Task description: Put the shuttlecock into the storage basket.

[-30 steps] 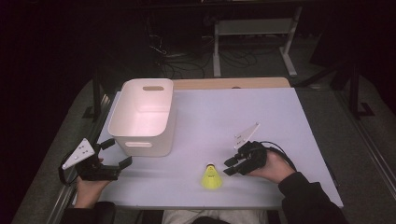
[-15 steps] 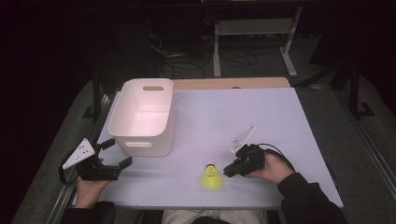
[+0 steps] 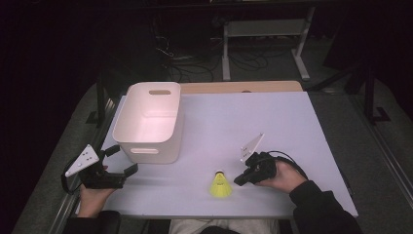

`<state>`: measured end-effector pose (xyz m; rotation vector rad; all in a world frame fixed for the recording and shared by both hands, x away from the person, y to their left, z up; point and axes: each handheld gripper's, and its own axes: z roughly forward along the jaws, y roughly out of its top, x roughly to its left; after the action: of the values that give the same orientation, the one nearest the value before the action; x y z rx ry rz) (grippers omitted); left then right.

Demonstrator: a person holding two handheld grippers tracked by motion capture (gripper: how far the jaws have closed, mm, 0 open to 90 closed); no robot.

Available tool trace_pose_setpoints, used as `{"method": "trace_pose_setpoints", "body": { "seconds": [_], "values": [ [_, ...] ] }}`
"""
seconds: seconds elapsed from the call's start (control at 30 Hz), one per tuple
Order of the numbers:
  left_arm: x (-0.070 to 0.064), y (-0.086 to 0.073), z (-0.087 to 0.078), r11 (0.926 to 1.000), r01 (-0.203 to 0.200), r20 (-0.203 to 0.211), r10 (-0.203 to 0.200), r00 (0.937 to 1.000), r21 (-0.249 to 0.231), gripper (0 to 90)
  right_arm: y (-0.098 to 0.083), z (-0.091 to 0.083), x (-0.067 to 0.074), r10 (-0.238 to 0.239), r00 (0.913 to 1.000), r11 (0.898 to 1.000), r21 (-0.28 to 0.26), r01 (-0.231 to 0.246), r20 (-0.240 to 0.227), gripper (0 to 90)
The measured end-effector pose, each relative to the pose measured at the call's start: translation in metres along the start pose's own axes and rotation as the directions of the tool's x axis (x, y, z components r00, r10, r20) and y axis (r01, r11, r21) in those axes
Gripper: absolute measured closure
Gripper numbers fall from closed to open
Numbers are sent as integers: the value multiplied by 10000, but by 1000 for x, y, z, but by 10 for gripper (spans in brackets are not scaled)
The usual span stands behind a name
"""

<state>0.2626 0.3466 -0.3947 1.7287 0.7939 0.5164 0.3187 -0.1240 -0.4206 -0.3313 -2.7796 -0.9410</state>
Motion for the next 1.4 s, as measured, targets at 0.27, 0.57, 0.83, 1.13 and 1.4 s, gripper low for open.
{"method": "trace_pose_setpoints", "body": {
  "seconds": [0.27, 0.57, 0.83, 1.13, 1.4],
  "values": [
    [0, 0, 0, 10000, -3, -13, 3, 10000, 6, 0, 1, 3, 1, -29, 9998, 9999, 117, 31, -184, 889],
    [0, 0, 0, 10000, -2, -11, 2, 10000, 7, 0, 3, 13, 2, -84, 9992, 9991, 422, 101, -385, 889],
    [0, 0, 0, 10000, 2, -10, -2, 10000, 4, 0, 7, 21, 4, -186, 9983, 9977, 644, 222, -556, 889],
    [0, 0, 0, 10000, 13, -5, -13, 10000, -2, 0, 14, 25, 6, -343, 9976, 9969, 692, 384, -598, 889],
    [0, 0, 0, 10000, 17, 18, -17, 10000, 12, 0, 22, 30, 8, -529, 9964, 9961, 677, 574, -668, 889]
  ]
}}
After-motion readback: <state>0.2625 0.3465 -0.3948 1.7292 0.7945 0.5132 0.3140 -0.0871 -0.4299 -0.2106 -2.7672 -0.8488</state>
